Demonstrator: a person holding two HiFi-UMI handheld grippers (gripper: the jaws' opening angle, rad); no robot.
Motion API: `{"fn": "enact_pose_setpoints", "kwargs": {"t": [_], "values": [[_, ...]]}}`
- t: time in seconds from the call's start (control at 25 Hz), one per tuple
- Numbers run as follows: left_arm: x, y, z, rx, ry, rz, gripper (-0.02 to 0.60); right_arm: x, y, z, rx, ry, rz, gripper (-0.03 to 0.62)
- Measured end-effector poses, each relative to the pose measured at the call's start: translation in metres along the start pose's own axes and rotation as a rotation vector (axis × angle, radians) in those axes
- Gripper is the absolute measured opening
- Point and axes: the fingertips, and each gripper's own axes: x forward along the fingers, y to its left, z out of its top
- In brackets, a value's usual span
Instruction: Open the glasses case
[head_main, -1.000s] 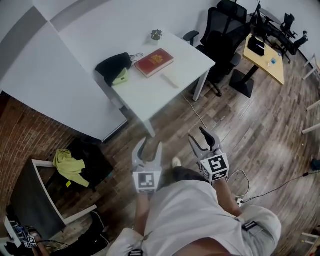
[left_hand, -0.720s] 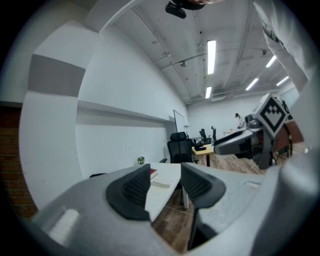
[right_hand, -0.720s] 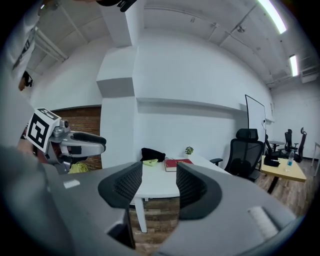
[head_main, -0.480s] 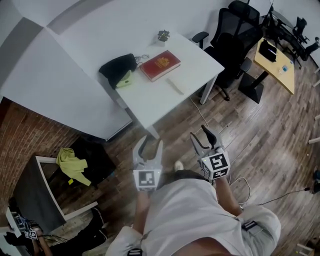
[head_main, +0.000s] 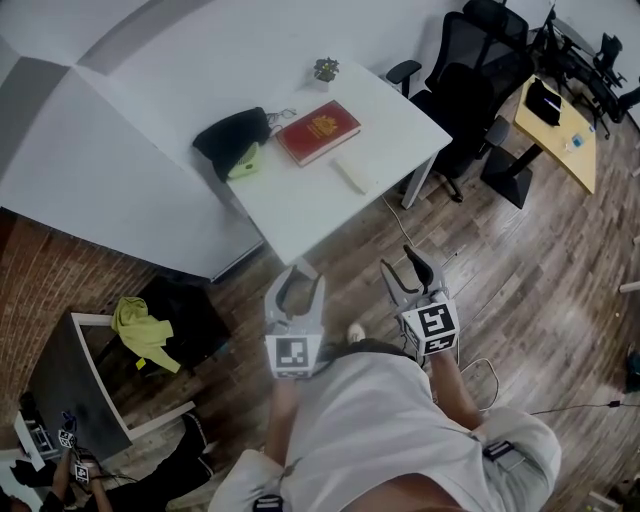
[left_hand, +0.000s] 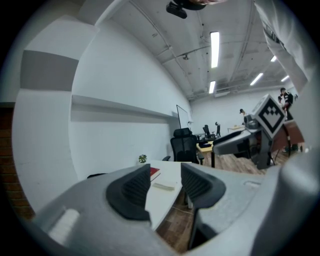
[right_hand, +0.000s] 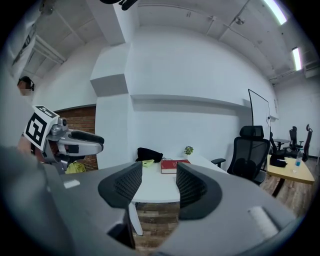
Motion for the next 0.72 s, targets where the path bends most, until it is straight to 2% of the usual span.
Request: {"fn": "enact_pose_setpoints", "kwargs": {"t": [0.08,0.2,0.36,0.72], "values": [[0.006,0.002,-0.001,-0.001,0.005,-0.003,0.19,0.004,-0.003,0.001,0.001,0.0,0.002,0.202],[0.013,0.004,-0.001,-0.044,0.031,0.008,0.19,0.011,-0.007,0.004,-0.001,-0.001,0.009,0.202],[0.021,0.008,-0.001,-0.015,0.019,0.002,0.19,0.022,-0.01,0.003,0.004,0.009,0.02,0.202],[0.052,0.023,-0.007,-0.02,0.019,-0.026,0.189,0.05,-0.021,0.001,0.013,0.026,0.005,0.202]]}}
